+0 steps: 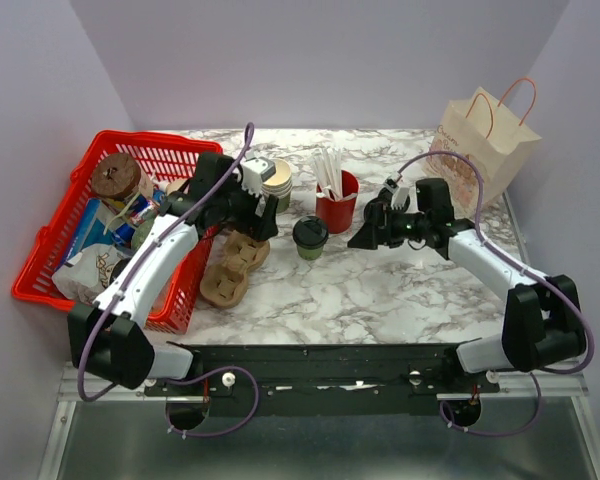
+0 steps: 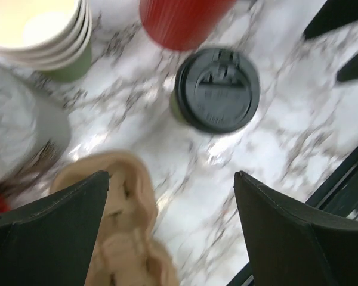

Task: Pack the takeout coffee

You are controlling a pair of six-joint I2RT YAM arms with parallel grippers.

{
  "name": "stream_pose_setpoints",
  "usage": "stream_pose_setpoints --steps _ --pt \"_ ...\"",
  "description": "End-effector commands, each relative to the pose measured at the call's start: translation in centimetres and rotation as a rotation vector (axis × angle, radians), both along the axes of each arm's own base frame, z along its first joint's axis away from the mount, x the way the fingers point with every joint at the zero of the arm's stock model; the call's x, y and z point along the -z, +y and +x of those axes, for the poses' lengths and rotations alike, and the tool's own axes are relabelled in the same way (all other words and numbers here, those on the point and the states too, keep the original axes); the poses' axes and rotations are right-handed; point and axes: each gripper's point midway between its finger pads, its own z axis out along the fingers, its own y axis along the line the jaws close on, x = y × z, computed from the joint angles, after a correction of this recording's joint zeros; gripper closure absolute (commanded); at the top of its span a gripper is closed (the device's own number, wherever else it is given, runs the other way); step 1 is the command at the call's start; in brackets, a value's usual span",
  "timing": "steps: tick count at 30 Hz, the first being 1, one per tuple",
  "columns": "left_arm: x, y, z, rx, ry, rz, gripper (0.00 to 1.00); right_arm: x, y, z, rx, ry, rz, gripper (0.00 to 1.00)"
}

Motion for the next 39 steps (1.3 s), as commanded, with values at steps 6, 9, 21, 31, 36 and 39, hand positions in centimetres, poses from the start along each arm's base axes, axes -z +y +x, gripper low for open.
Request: stream_pose_setpoints --steps 6,9,21,31,36,39 --pt "2.9 8.8 -6.1 0.075 0.178 0.496 0.12 0.4 -3.4 -4.3 -0.067 -0.058 -0.188 0.00" --pt "3.6 8.8 -5.7 0.018 0.187 0.493 0.16 0.7 -3.7 -4.7 -0.058 -0.067 -0.199 0.00" --pt "6.9 8.7 -5.5 0.014 0.291 0.530 0.31 0.7 -3.8 -4.6 -0.053 -0.077 -0.200 0.00" --pt "9.5 8.6 -7.0 0.037 0.385 0.550 0.34 1.0 -3.8 -4.5 -0.046 -0.072 -0.196 0.00" --pt "10.5 9.1 -7.2 0.034 0.414 0.578 0.35 1.0 -3.9 -4.5 -0.041 -0.073 -0.194 0.00" --pt "10.6 8.9 -6.8 0.024 0.412 0.571 0.36 1.0 -3.9 -4.4 -0.037 -0.073 -0.193 0.00"
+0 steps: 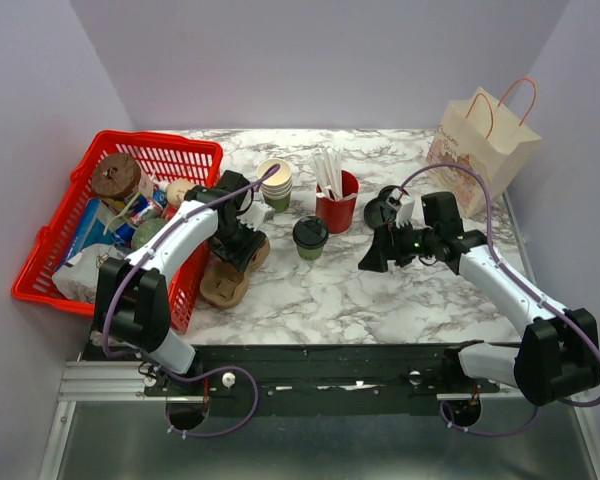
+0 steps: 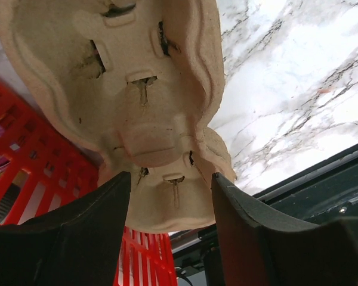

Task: Pack the takeout coffee

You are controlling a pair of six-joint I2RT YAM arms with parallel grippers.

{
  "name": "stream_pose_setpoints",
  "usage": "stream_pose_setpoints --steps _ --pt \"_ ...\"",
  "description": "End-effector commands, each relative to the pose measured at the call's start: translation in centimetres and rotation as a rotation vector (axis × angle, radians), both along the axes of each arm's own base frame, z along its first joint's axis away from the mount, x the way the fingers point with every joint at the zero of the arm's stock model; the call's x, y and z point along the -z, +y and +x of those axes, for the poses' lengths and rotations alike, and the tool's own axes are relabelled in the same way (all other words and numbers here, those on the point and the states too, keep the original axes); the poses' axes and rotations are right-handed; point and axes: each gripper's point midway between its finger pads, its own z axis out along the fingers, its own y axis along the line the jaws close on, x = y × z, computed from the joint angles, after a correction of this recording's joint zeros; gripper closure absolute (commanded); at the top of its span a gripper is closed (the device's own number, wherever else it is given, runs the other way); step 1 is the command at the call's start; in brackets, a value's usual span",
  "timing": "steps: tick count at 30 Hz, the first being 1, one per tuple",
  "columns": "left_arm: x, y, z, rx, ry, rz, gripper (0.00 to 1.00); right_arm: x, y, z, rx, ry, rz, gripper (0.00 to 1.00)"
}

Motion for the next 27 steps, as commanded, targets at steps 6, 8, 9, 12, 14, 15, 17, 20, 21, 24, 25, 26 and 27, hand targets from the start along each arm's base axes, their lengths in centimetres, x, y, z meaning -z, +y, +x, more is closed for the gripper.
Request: stream_pose_setpoints --steps 6,8,9,12,14,15,17,20,21,24,25,26,27 --pt "0.6 0.1 1.2 -0.031 0.001 0.038 0.36 0.2 -0.5 0.2 0.025 -0.016 -0.008 0.00" --pt "0.8 -0.2 1.7 -0.038 0.002 0.034 0.36 0.3 -0.5 0.2 0.025 -0.013 -0.008 0.00" --pt "0.8 -0.4 1.7 -0.039 0.007 0.026 0.36 0.4 -0.5 0.2 0.027 -0.010 -0.007 0.00" --pt "0.8 -0.5 2.1 -0.037 0.009 0.027 0.37 0.4 -0.6 0.2 0.029 -0.011 -0.007 0.00" --pt "0.8 -0.5 2.2 -0.040 0.007 0.030 0.38 0.4 -0.6 0.3 0.032 -0.012 -0.009 0.00" --pt "0.8 -0.5 2.3 -0.040 0.008 0.032 0.38 0.4 -0.6 0.3 0.033 -0.012 -0.009 0.00" --pt "1.0 -0.4 2.2 -0.043 0.013 0.035 0.39 0.4 -0.6 0.4 0.034 -0.009 -0.008 0.00" --pt "1.2 -0.3 2.1 -0.044 0.019 0.043 0.41 0.4 -0.7 0.5 0.036 -0.009 -0.007 0.00" --pt "1.3 -0.2 2.0 -0.043 0.021 0.047 0.42 0.4 -0.6 0.5 0.033 -0.010 -0.007 0.00" --pt "1.4 -0.2 1.9 -0.046 0.030 0.048 0.44 0.4 -0.6 0.6 0.034 -0.009 -0.006 0.00" --pt "1.3 -0.2 1.9 -0.046 0.030 0.048 0.44 0.5 -0.6 0.6 0.034 -0.007 -0.006 0.00" --pt "1.3 -0.2 1.8 -0.045 0.031 0.045 0.44 0.5 -0.6 0.7 0.034 -0.007 -0.006 0.00" --pt "1.2 -0.2 1.8 -0.047 0.031 0.041 0.44 0.5 -0.6 0.7 0.033 -0.008 -0.006 0.00"
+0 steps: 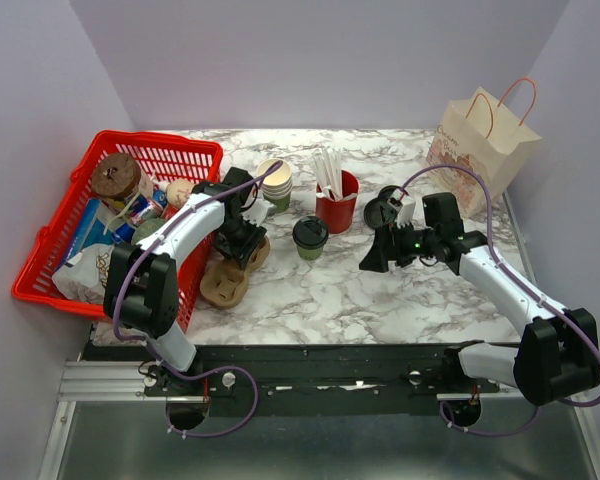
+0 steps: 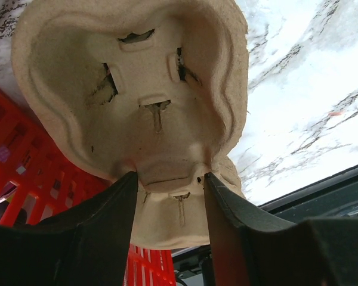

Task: Pack the takeout coffee

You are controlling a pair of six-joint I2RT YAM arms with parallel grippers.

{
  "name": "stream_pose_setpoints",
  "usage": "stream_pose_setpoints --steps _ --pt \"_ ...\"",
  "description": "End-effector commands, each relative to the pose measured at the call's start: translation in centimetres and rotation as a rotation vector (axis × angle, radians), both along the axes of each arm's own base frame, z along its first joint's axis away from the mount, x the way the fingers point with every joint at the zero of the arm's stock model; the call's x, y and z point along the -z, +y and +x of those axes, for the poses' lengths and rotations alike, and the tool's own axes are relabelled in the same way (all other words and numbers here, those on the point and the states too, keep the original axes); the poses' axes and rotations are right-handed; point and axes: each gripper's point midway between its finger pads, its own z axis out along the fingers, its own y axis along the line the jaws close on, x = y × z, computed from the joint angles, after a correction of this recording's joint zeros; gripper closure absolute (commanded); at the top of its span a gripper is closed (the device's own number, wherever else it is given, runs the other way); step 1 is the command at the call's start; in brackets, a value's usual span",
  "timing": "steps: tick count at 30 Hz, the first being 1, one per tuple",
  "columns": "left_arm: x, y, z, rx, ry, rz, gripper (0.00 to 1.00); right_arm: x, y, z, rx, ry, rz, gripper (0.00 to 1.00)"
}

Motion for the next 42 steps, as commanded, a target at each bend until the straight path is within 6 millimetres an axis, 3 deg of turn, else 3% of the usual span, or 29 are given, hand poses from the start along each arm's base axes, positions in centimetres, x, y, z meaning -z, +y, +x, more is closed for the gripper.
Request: stream_pose_setpoints --steps 1,14,18,29,35,42 --pt "-0.5 0.0 0.4 -0.012 -0.009 0.006 0.44 0.1 -0.2 0.6 0.018 -0.016 -0.003 0.00" --pt "0.1 1.0 0.7 -0.028 -0.019 0.057 0.46 0.2 -0.2 0.5 0.020 -0.015 -0.003 0.00" --pt "-0.2 0.9 1.0 -0.035 -0.034 0.052 0.40 0.2 -0.2 0.4 0.021 -0.014 0.000 0.00" --pt "0.6 0.8 -0.6 -0.028 0.019 0.036 0.48 0.4 -0.3 0.5 0.026 -0.013 -0.001 0.00" --pt "0.8 1.0 -0.6 -0.033 0.022 0.051 0.44 0.4 -0.3 0.6 0.024 -0.013 -0.001 0.00" --pt "0.5 0.6 -0.4 -0.031 0.020 0.033 0.55 0.4 -0.3 0.6 0.025 -0.013 -0.001 0.00"
